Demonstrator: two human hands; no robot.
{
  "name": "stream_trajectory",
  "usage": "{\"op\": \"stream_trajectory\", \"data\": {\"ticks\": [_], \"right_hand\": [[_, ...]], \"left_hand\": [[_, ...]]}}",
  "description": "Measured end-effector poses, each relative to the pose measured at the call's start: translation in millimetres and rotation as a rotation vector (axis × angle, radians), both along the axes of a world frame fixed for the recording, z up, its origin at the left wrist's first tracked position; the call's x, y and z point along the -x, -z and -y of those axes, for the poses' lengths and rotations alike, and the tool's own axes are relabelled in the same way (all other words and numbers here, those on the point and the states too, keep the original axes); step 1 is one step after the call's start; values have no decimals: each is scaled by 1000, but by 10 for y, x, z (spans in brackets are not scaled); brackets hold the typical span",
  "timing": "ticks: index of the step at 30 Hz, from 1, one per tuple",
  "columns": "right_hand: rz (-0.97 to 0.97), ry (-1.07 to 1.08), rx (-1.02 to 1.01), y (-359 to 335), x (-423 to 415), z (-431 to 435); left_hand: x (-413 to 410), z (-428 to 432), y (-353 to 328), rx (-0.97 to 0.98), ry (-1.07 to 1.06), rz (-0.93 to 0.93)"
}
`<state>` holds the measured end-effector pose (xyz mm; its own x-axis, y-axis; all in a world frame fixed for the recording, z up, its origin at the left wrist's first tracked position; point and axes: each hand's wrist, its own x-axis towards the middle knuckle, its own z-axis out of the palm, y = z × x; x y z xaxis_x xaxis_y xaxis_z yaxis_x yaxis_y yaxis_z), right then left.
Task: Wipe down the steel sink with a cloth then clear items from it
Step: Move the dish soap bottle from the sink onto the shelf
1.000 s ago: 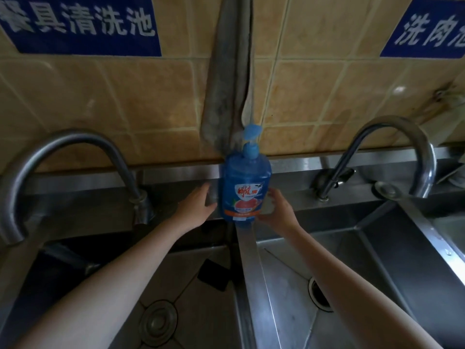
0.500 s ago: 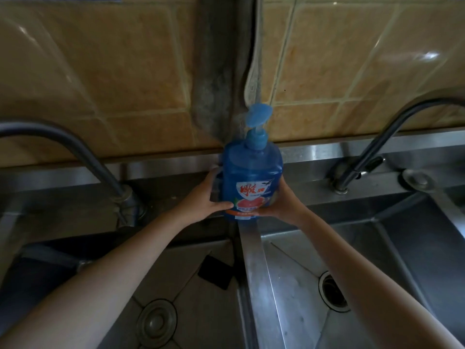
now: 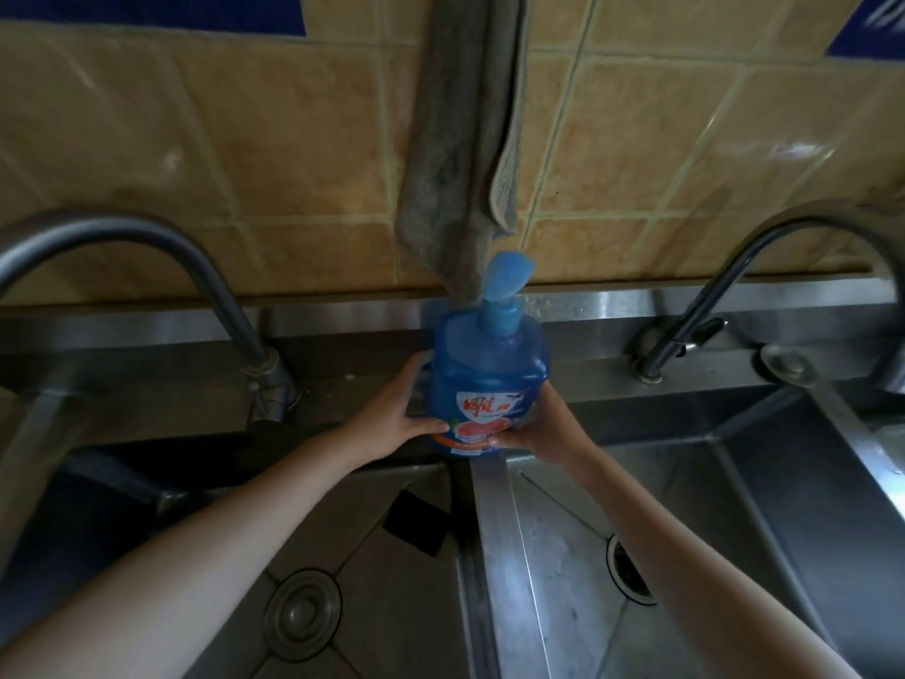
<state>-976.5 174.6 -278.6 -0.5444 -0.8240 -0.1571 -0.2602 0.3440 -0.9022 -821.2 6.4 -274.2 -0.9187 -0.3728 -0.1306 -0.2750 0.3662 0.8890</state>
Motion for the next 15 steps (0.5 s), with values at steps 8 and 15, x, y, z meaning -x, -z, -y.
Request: {"op": "stream_trajectory", "data": {"ticks": [8, 15], "right_hand": [[-60, 14, 107, -571, -346, -147], [-124, -52, 215, -1189, -1005, -172]], "left_hand": [[-450, -131, -614, 38, 11, -108], [-1233, -178, -1206, 80, -70, -107]]}}
